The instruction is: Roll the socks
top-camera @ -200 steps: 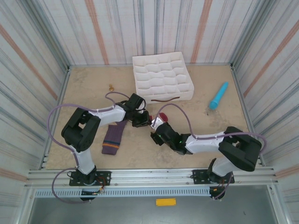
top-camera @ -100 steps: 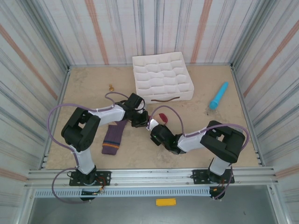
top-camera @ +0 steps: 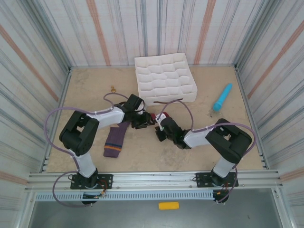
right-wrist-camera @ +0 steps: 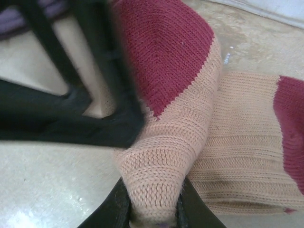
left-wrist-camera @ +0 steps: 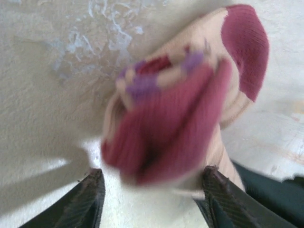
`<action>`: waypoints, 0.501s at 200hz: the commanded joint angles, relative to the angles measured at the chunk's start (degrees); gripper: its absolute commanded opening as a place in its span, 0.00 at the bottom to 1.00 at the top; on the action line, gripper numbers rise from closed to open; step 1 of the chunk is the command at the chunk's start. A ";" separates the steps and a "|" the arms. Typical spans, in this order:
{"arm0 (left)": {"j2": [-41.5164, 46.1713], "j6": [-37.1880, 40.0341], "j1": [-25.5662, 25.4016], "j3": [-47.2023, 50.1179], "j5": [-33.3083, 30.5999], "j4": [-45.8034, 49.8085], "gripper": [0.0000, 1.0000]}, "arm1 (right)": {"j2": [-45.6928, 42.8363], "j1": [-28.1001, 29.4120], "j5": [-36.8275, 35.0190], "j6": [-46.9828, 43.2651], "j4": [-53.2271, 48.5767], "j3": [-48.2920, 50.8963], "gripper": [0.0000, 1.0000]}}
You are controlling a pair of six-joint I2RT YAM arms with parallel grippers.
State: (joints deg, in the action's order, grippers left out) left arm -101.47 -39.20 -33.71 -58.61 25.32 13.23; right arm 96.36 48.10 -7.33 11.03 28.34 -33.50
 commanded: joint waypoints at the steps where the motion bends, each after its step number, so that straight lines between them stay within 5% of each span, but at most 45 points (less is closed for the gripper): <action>1: 5.28 0.96 0.04 3.48 0.12 -2.86 0.61 | 3.50 -4.99 14.65 7.71 -8.48 2.30 0.00; 61: 8.46 -2.92 -0.09 9.11 0.34 -14.69 0.65 | 9.35 -17.82 41.76 20.56 0.28 5.07 0.00; 100: 5.79 -4.74 -0.55 10.39 -1.53 -18.45 0.63 | 14.39 -22.83 49.58 28.36 4.69 5.61 0.00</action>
State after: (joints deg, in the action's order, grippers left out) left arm -94.11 -42.35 -33.80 -49.45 25.47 -1.74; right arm 105.01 27.35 35.44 30.79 42.61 -31.57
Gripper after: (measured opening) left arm 0.637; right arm 0.180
